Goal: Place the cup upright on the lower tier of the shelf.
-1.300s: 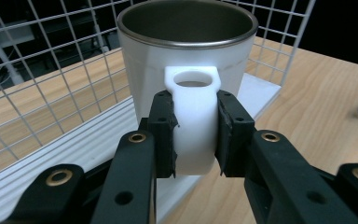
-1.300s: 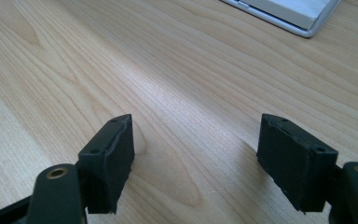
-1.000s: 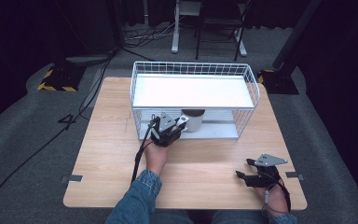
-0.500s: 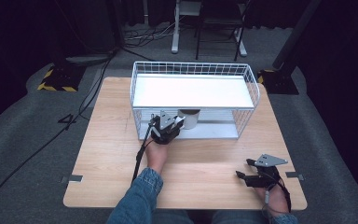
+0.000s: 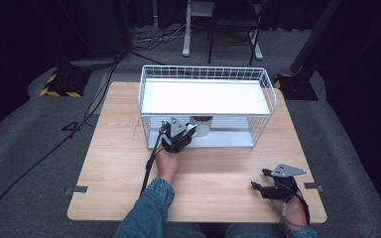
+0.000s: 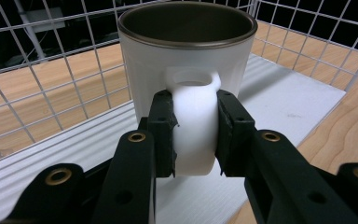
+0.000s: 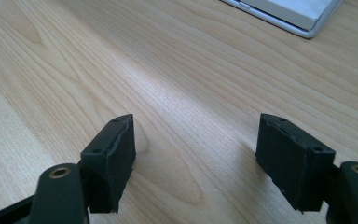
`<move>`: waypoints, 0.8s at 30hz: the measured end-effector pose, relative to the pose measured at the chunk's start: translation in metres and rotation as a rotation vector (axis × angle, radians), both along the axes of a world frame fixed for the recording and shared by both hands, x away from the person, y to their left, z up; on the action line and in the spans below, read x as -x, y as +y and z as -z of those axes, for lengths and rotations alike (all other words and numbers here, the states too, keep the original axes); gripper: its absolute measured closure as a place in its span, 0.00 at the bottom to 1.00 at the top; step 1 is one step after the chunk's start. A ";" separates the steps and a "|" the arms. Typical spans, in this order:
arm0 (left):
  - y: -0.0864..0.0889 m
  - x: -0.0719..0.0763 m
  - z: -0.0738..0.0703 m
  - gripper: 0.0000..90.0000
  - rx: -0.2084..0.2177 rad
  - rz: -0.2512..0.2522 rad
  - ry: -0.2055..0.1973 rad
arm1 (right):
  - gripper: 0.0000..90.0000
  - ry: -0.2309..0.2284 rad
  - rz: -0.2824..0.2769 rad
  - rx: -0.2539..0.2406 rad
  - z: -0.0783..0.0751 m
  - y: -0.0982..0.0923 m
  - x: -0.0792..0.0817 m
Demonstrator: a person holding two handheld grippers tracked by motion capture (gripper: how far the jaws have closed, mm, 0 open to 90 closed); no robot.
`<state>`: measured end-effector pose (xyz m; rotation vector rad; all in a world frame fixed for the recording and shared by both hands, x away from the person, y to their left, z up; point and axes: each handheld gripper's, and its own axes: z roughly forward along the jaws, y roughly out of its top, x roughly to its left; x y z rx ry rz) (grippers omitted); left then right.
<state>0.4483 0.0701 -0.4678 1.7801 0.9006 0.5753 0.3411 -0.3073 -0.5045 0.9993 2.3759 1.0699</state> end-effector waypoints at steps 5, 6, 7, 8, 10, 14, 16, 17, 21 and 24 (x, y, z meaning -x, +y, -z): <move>0.000 -0.001 0.000 0.79 0.007 0.004 0.004 | 0.32 -0.004 0.001 0.001 0.000 0.000 0.001; 0.001 -0.001 0.000 0.78 0.014 0.005 0.008 | 0.32 -0.003 0.001 0.001 0.000 0.000 0.001; 0.001 -0.002 0.001 0.77 0.021 0.005 0.009 | 0.32 -0.003 0.001 0.001 0.000 0.000 0.000; 0.003 -0.002 0.001 0.68 0.027 -0.008 0.011 | 0.32 -0.003 0.001 0.002 0.000 0.000 0.000; 0.006 -0.005 0.001 0.53 0.067 0.003 0.032 | 0.32 -0.003 0.001 0.001 0.000 0.000 0.001; 0.011 -0.005 -0.001 0.38 0.088 -0.012 0.042 | 0.32 -0.005 0.001 0.002 0.000 0.001 0.001; 0.012 -0.003 -0.003 0.37 0.093 -0.011 0.043 | 0.32 -0.005 0.001 0.002 0.000 0.001 0.001; 0.013 -0.001 -0.004 0.36 0.092 -0.007 0.041 | 0.32 -0.004 0.001 0.002 0.000 0.001 0.001; 0.018 0.004 -0.006 0.34 0.094 0.001 0.082 | 0.32 -0.005 0.001 0.002 0.000 0.001 0.001; 0.025 0.011 -0.007 0.35 0.079 0.002 0.073 | 0.32 -0.003 0.001 0.001 0.000 0.000 0.000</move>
